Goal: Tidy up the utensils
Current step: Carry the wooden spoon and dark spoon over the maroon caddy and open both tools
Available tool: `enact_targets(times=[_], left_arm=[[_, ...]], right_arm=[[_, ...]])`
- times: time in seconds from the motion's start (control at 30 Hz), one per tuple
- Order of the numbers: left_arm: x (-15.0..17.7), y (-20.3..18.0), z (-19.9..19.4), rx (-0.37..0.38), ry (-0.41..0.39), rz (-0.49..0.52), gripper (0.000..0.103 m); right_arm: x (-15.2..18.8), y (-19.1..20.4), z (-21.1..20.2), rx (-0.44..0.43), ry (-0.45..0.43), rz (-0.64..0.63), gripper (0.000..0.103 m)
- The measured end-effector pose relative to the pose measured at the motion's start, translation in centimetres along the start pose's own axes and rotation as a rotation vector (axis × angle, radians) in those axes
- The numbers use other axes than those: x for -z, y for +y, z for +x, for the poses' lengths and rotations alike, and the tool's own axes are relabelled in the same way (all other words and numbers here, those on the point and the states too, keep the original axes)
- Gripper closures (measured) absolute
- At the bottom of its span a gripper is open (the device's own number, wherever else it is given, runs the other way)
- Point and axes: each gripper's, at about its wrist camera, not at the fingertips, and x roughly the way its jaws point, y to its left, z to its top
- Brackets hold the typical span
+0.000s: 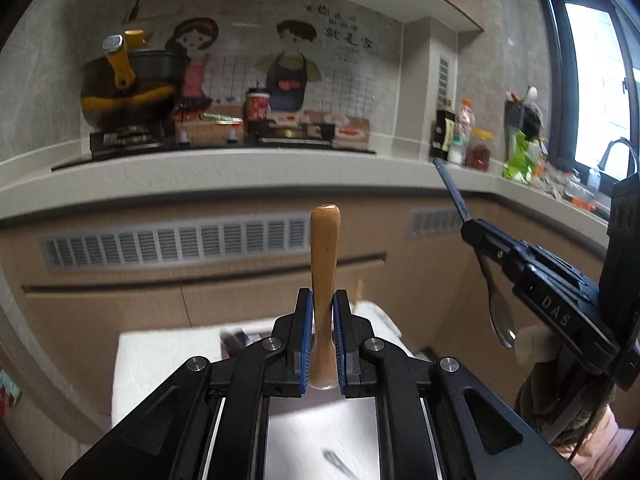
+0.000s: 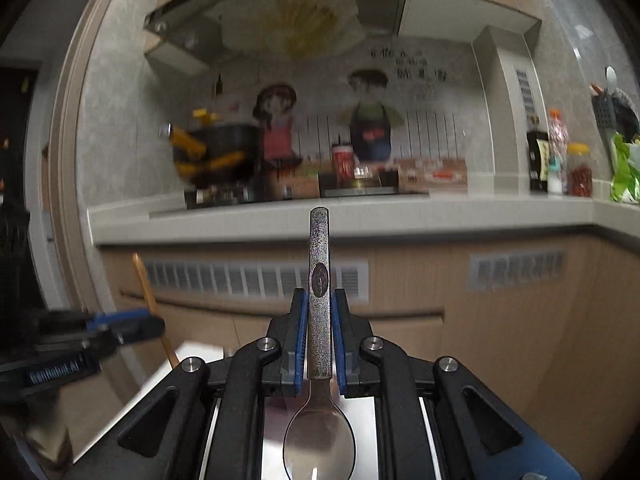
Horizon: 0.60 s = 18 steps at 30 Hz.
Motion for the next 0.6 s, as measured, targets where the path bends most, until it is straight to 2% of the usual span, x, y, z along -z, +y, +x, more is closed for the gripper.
enact_targets(times=[0.1, 0.23, 0.4, 0.6], left_arm=[[-0.7, 1.7, 1.9, -0.013, -0.006, -0.021, 0.092], [-0.5, 4.1, 4.8, -0.014, 0.020, -0.068, 0.092], [1.2, 6.5, 8.9, -0.018, 0.075, -0.130, 0.092], [3.2, 7.3, 12.1, -0.031, 0.116, -0.167, 0.092]], right_arm=[[-0.2, 0.1, 2.5, 0.006, -0.015, 0.011, 0.092], [0.9, 0.3, 6.4, -0.003, 0.009, 0.041, 0.092], [3.4, 0.2, 11.0, 0.010, 0.050, 0.090, 0.092], [6.2, 0.1, 14.2, 0.067, 0.042, 0.093, 0.092]])
